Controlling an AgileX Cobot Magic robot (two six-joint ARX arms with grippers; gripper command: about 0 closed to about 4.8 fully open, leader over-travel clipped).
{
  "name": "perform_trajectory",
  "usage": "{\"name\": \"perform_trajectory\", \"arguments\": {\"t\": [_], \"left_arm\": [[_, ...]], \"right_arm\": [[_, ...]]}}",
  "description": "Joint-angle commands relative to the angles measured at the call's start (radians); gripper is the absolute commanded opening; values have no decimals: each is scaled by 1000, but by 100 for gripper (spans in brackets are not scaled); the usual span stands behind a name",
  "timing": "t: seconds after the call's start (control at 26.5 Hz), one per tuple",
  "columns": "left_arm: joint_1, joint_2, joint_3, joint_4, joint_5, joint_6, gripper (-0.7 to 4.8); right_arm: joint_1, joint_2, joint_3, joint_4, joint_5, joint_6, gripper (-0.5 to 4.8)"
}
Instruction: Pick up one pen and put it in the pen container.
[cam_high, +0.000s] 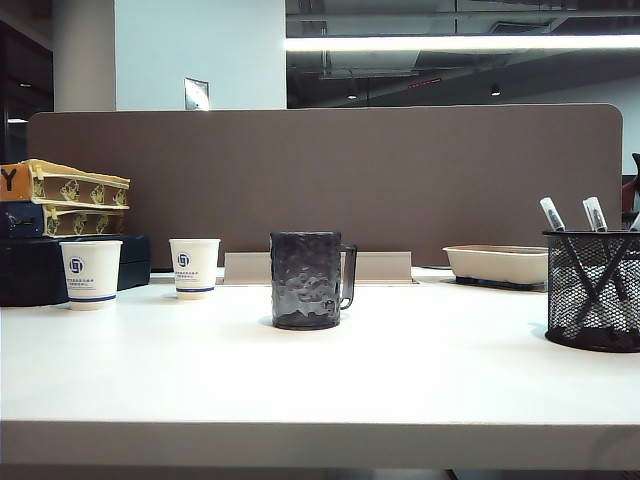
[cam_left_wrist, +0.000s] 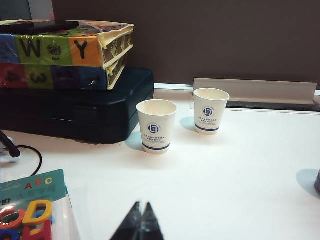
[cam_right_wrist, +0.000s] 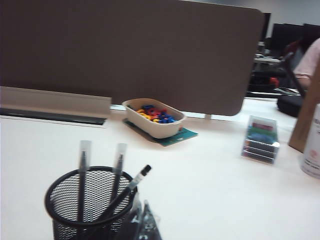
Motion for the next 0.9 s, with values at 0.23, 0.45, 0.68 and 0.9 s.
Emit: {"name": "perform_trajectory", "arguments": {"t": [0.23, 0.45, 0.68, 0.9], "left_arm": [[1, 1, 4, 12, 5, -3, -6], [0, 1, 4, 12, 5, -3, -6], [0, 1, 4, 12, 5, -3, -6], [0, 1, 4, 12, 5, -3, -6]], "right_arm": [[-65, -5, -5, 23, -7, 2, -1], [-71, -5, -5, 37, -10, 32, -1], [-71, -5, -5, 28, -20, 32, -1], [-71, -5, -5, -14, -29, 83, -1]]}}
